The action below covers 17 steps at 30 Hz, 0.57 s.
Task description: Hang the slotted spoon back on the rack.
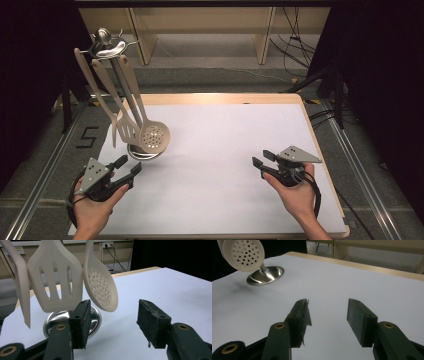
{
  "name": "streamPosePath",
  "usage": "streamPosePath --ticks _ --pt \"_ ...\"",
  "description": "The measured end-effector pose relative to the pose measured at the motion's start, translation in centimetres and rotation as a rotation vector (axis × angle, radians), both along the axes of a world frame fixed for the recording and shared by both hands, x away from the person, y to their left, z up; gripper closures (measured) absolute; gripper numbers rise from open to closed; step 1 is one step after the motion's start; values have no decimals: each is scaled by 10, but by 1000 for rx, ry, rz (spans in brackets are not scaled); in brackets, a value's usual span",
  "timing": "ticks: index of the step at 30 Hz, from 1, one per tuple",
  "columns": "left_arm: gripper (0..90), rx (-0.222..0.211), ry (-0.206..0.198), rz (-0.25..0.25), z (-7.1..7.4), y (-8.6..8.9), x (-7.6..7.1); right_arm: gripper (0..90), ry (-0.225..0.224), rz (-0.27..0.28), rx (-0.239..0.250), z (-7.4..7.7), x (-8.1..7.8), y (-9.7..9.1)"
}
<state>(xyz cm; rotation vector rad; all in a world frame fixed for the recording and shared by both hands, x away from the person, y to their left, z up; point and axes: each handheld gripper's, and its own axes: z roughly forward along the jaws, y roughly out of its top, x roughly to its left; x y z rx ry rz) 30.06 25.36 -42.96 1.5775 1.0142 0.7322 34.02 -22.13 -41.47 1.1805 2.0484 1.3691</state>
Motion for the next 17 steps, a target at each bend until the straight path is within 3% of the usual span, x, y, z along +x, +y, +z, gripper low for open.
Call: streamPosePath --ticks 4,6,7,10,11,12,13,14,17 --pt "439 -4 -8 24 -10 3 -1 512 4 -5 -8 -2 0 -1" --pt "437 1 11 33 -14 5 -1 512 -9 10 -33 -3 2 -3" --pt "437 -1 13 33 -17 6 -1 512 14 1 -2 -4 0 -1" --pt "437 7 25 48 -20 12 1 510 1 0 -30 -6 2 -4" --pt "437 0 33 60 -21 12 1 509 31 -12 -12 -7 1 -3" --pt "437 3 43 62 -21 14 1 509 32 -15 6 -8 1 -2" --pt "437 0 45 70 -21 14 1 508 10 -2 -29 -9 3 -5" --pt "437 -5 41 69 -22 14 2 506 18 -8 -6 -10 3 -4" --pt "438 2 53 69 -23 14 2 504 17 -2 -29 -11 4 -5"
